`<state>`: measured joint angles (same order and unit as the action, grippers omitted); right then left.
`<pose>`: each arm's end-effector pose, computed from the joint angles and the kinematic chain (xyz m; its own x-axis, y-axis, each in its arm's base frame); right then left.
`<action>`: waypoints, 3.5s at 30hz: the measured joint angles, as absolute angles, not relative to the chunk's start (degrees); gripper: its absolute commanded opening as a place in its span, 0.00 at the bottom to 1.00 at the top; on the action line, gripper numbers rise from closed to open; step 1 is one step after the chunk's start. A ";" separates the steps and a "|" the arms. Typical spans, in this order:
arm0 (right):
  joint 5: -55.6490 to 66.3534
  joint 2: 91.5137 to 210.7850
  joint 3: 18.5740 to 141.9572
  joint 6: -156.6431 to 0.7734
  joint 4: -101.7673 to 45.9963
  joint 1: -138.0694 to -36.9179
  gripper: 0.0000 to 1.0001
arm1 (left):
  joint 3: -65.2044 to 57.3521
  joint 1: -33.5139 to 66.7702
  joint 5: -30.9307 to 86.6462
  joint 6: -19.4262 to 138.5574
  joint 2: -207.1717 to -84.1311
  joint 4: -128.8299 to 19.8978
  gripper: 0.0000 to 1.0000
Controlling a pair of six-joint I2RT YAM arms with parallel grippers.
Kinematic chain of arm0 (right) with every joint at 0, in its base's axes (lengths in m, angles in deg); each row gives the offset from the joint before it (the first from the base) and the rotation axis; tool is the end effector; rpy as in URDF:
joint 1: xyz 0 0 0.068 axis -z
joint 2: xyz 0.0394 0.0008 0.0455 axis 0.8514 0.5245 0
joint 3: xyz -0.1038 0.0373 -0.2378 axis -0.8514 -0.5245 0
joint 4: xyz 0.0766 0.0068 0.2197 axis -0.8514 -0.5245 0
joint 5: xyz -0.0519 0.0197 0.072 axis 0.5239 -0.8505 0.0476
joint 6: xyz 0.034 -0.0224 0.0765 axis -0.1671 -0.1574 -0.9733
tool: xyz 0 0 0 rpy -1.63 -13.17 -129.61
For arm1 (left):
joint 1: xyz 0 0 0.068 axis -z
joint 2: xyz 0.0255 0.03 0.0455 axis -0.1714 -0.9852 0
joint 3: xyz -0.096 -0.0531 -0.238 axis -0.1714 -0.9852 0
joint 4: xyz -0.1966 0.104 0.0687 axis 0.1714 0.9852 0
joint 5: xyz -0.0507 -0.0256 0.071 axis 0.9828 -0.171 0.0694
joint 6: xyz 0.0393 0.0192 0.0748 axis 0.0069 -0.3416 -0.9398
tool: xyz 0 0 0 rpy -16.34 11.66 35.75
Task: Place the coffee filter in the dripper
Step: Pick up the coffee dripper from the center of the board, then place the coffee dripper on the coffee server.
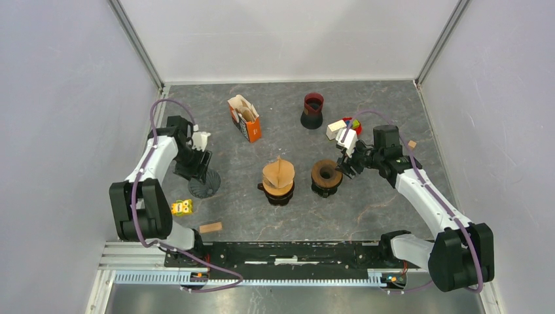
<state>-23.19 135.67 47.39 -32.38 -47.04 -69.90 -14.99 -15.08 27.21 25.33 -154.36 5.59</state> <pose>0.2223 0.0916 0.2241 -0.1497 -0.5461 -0.8242 -0.8730 0.4643 -0.1490 0.2381 0.0115 0.1886 -0.9343 0.2982 -0.1954 0.3149 0.9472 -0.0602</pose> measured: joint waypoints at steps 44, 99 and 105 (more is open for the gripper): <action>-24.92 129.97 57.51 -25.14 -59.08 -69.90 0.70 | 56.48 15.36 45.84 42.58 -184.02 17.35 0.02; -17.90 125.99 65.73 -14.19 -81.92 -78.40 0.63 | 51.58 36.21 50.08 51.87 -194.01 12.72 0.02; -17.31 127.41 66.13 -14.32 -82.25 -84.10 0.63 | 50.99 35.86 50.01 52.06 -194.51 12.63 0.02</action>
